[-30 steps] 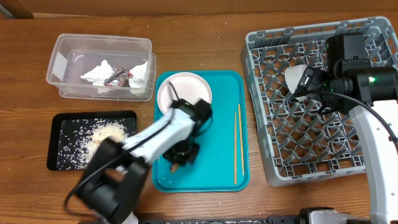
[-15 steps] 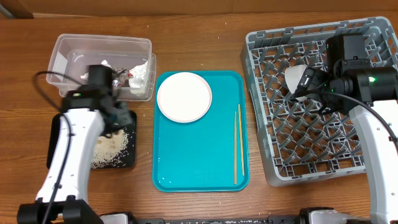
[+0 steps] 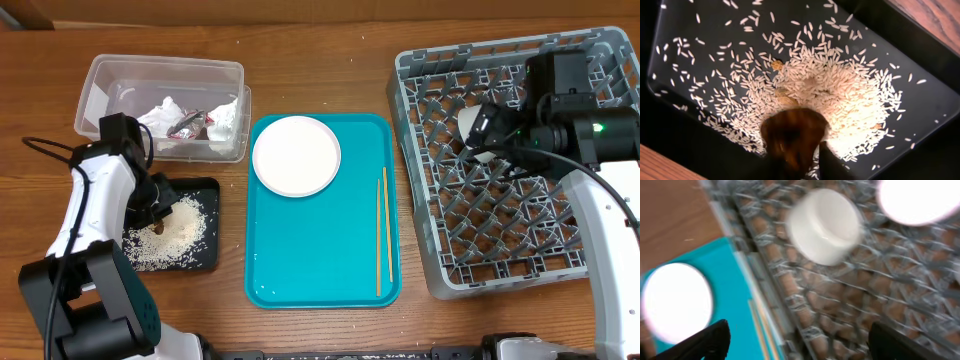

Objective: Sort waste into correct bins and load items into the dishwasher
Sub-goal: 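Drop the food scrap onto the black tray with the left gripper, then grasp the white plate edge on the teal tray with the right gripper, then carry the white plate into the rack and stand it upright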

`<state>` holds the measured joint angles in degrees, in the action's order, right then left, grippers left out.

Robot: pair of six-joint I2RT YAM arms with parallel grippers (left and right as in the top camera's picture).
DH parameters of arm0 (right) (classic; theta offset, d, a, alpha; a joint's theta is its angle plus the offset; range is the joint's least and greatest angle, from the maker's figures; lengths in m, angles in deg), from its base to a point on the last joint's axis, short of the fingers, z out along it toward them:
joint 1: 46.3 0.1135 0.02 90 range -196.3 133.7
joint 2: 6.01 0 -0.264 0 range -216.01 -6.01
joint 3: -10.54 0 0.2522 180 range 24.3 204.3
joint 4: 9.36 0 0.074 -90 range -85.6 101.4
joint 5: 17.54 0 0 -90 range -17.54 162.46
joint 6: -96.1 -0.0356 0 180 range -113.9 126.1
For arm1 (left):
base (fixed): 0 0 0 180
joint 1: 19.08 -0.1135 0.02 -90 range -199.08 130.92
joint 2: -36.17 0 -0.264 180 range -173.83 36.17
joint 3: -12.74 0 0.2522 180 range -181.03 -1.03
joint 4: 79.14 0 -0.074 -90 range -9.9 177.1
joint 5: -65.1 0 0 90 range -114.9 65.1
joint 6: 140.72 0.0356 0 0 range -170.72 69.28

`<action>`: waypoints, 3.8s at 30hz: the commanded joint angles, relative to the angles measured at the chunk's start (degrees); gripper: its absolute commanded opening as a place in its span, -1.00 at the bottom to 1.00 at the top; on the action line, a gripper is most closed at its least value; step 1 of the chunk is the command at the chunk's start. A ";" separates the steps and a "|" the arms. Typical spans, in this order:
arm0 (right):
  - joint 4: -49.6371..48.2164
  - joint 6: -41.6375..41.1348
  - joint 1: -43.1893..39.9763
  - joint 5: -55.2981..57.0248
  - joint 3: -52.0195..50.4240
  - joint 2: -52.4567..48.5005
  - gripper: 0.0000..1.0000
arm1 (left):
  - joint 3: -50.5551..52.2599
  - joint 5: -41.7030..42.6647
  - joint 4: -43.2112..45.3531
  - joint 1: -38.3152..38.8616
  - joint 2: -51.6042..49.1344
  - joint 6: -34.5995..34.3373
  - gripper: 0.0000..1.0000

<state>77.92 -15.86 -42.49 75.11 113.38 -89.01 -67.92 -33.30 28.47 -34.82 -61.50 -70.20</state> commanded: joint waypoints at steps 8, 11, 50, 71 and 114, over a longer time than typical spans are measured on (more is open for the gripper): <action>-11.76 3.41 11.08 -9.25 0.20 -5.01 0.80 | -0.28 3.26 -1.05 -0.09 -0.13 0.31 -0.03; -15.69 4.87 16.57 -9.20 0.20 -8.94 0.80 | -0.74 9.81 -1.07 -0.02 2.08 1.77 0.01; -9.16 5.42 22.16 9.38 16.04 -30.10 -0.92 | -0.72 16.76 -5.66 12.13 15.23 5.38 0.16; -16.44 -10.95 10.80 58.58 7.61 -20.00 -0.92 | -0.72 16.81 -5.88 12.13 15.23 5.35 0.15; -12.17 -5.25 16.39 18.56 -0.92 -9.57 0.49 | -0.72 16.83 -6.08 12.13 15.23 5.33 0.22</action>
<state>65.68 -25.41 -26.07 109.27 109.47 -105.51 -67.94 -16.15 22.37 -23.00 -46.66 -65.55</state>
